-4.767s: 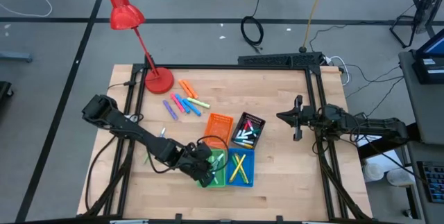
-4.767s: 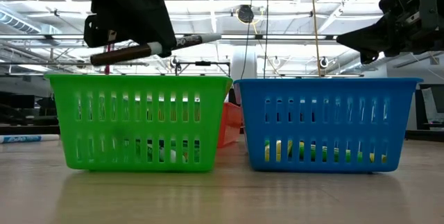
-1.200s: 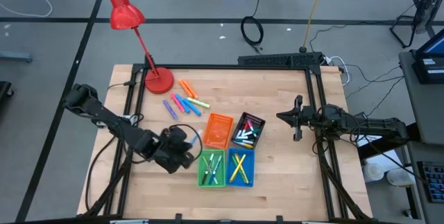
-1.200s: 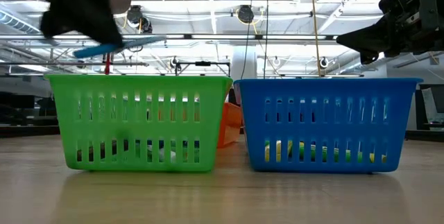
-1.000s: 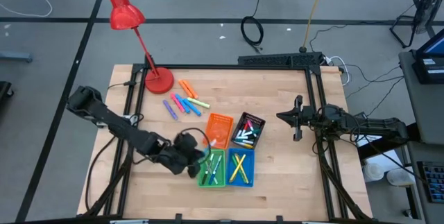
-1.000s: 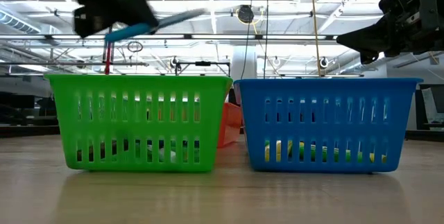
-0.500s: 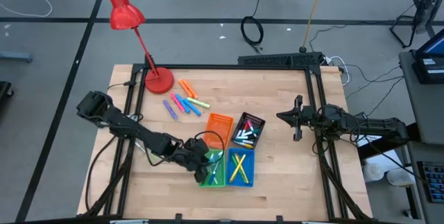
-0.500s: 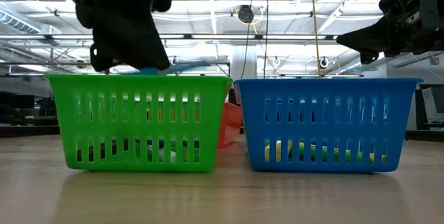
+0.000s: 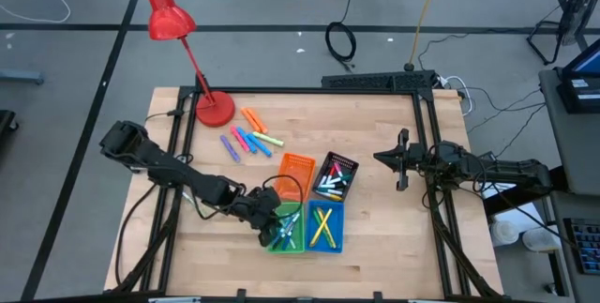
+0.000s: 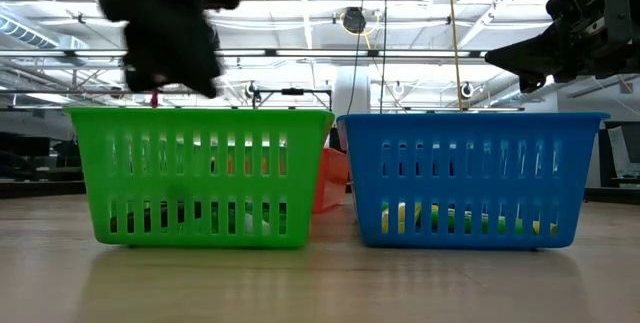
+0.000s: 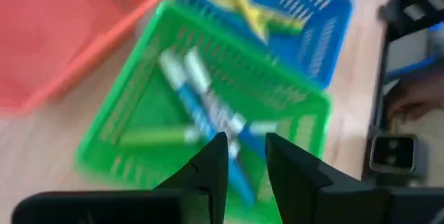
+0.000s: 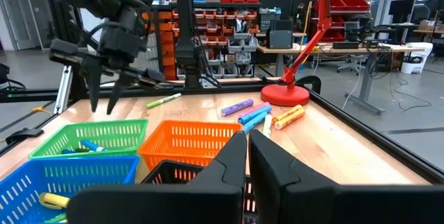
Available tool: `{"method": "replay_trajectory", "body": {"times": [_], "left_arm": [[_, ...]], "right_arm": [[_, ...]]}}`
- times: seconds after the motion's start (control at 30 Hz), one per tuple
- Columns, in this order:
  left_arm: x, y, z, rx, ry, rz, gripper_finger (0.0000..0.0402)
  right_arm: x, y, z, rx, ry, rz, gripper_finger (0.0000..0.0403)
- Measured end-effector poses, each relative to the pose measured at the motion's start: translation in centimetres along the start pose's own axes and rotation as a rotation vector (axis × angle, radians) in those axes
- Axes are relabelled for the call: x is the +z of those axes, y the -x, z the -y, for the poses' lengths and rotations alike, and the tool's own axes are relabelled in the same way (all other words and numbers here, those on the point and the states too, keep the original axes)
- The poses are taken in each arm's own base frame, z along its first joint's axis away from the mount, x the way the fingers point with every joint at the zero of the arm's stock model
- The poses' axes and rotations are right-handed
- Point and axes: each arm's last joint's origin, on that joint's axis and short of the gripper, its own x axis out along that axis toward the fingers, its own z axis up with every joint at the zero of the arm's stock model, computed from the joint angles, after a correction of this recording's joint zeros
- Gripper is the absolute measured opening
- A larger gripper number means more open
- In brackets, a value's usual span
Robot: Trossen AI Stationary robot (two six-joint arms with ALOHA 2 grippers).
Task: Pick & Place Markers
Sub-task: Put the green marker pen into the green basket
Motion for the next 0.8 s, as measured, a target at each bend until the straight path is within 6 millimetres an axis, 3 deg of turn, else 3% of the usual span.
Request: {"method": "replay_trajectory", "body": {"times": [0.13, 0.43, 0.67, 0.8], "left_arm": [[-1.7, 1.8, -0.6, 0.14, 0.144, -0.078, 0.0094], [-7.7, 5.6, -2.7, 0.715, 0.603, -0.223, 0.0093], [-10.4, 8.4, -3.5, 1.089, 0.88, -0.228, 0.0092], [-11.7, 9.0, -3.9, 1.215, 0.979, -0.245, 0.0092]], "right_arm": [[0.0, 0.0, 0.0, 0.0, 0.0, 0.0, 0.0008], [0.0, 0.0, 0.0, 0.0, 0.0, 0.0, 0.0008], [0.0, 0.0, 0.0, 0.0, 0.0, 0.0, 0.0008], [0.0, 0.0, 0.0, 0.0, 0.0, 0.0, 0.0008]]}}
